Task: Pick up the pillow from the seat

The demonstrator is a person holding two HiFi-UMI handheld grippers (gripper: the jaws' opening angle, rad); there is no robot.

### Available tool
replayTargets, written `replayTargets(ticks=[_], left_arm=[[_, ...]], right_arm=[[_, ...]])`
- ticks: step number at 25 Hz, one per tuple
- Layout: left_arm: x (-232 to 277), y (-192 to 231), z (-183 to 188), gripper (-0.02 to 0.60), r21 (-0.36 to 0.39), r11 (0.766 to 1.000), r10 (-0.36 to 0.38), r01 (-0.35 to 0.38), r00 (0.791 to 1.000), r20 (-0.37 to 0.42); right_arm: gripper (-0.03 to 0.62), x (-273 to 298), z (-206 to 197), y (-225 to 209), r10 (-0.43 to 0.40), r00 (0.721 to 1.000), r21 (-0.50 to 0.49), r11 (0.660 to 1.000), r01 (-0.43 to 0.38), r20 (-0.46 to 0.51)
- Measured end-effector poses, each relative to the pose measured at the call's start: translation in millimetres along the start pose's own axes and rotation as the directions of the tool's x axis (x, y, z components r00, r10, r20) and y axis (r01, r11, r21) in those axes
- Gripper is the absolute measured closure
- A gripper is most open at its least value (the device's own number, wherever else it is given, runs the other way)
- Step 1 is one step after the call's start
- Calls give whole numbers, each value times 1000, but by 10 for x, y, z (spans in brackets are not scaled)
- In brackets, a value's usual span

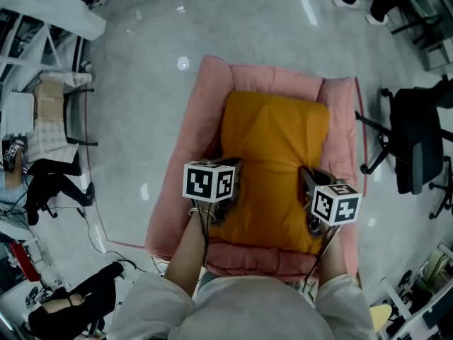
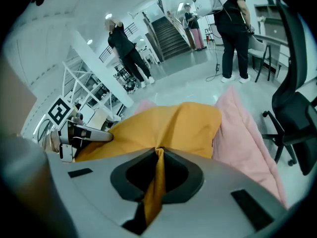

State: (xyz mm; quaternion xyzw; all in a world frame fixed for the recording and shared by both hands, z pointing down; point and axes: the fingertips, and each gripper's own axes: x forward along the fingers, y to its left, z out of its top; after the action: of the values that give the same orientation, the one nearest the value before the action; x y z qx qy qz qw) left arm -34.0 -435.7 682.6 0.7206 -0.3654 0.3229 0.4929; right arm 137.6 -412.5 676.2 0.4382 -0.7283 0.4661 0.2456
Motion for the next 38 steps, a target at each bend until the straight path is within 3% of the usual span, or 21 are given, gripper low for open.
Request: replayTargets(ticks=[3,8,16,22,29,33,38], left_arm=[[-252,-148,270,555,19,999,-29,28,995,92],[-784,-403,630,555,70,996,-63,48,968,241],[-1484,-688,738,555,143,988,-102,53,925,365],[-1804,-963,612,555,213,974,-164,81,898,409],[-2014,-1381,536,555,311,943,-251,116,862,441],[-2128,-1692,348,555,369,916,-320,158,842,434],[-2074,-2157,153,555,440,873,-397,212,833,386]], right_arm=[[557,-234,313,104,-6,997,-47,999,9,81],[557,-677,778,392,-6,980,-142,989,35,201],[557,-1263,973,847,-32,943,-205,973,105,331],[557,-1740,884,1049,-56,909,-209,966,154,412],[557,-2280,708,1089,-121,848,-176,954,244,516],[557,-2685,453,1129,-179,806,-139,942,307,564],[557,-3136,131,964,-257,753,-67,927,370,606]])
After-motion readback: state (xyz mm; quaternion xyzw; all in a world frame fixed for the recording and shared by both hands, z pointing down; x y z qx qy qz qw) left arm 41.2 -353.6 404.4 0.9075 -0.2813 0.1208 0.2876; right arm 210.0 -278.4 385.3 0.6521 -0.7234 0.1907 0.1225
